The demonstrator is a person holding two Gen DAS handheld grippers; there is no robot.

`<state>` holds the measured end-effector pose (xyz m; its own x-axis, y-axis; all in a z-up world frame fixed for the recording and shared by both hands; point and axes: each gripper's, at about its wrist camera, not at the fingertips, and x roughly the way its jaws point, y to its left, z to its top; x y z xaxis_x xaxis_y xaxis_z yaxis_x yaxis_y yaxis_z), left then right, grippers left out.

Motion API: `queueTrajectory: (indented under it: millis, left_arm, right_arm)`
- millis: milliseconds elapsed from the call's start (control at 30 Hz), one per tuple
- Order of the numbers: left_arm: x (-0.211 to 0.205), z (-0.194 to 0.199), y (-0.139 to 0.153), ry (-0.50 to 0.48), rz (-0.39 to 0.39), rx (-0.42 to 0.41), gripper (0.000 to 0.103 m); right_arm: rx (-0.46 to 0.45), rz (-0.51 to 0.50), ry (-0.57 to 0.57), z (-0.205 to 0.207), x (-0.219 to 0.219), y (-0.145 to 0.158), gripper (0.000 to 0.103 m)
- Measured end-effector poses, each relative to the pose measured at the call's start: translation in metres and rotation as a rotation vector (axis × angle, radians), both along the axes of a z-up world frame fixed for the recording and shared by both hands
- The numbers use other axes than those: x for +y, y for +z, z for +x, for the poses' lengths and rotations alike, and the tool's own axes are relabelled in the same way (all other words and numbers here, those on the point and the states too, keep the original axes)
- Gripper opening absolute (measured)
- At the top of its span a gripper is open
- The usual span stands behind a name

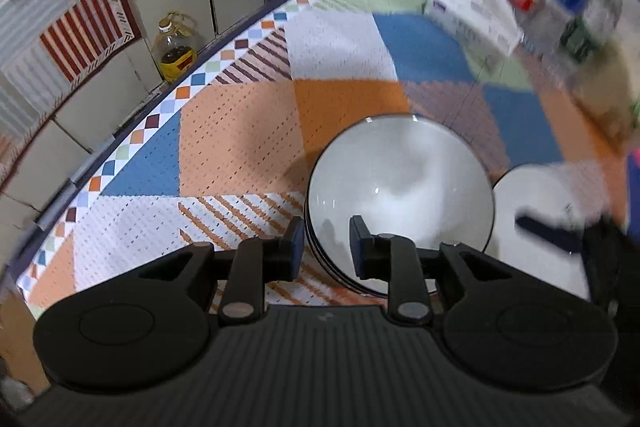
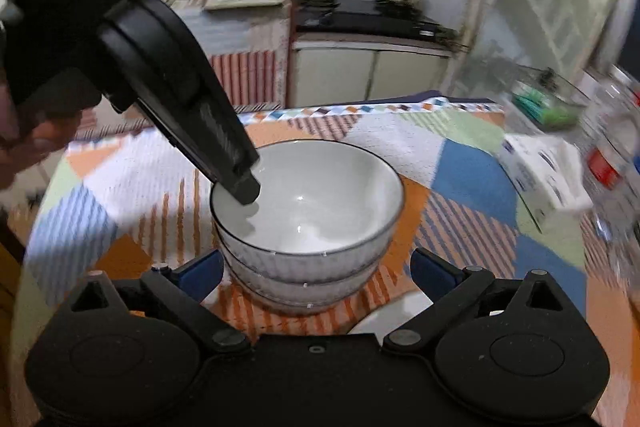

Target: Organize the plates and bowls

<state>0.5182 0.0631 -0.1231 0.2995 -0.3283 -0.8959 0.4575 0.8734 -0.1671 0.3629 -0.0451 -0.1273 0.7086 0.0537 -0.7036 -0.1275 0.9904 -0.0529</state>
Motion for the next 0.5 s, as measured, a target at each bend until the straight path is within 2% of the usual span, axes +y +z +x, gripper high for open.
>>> queueTrajectory:
  millis: [33, 67, 167, 267, 333, 400, 500]
  left_arm:
    - [0.004, 0.002, 0.001, 0.018, -0.019, 0.0, 0.04]
    - [0.005, 0.005, 0.001, 0.027, -0.03, -0.004, 0.053]
    - [0.006, 0.012, 0.001, 0.025, -0.031, 0.005, 0.054]
    - [0.013, 0.011, 0.006, 0.037, -0.087, 0.005, 0.054]
    - [0.019, 0.009, 0.005, 0.046, -0.116, 0.008, 0.054]
    - [0.024, 0.008, 0.001, 0.06, -0.143, 0.015, 0.054]
    - [0.032, 0.013, -0.015, 0.093, -0.181, 0.052, 0.054]
  right_arm:
    - [-0.008, 0.039, -0.027, -0.008, -0.001, 0.003, 0.101]
    - [-0.019, 0.077, -0.052, -0.015, -0.002, 0.005, 0.101]
    - [-0.07, 0.182, -0.111, -0.031, 0.003, 0.005, 0.101]
    - [-0.079, 0.182, -0.101, -0.037, 0.018, -0.004, 0.1]
    - [-0.061, 0.213, -0.128, -0.039, 0.023, -0.011, 0.099]
    - [-0.045, 0.287, -0.155, -0.043, 0.026, -0.017, 0.098]
    - [-0.033, 0.353, -0.185, -0.047, 0.036, -0.029, 0.098]
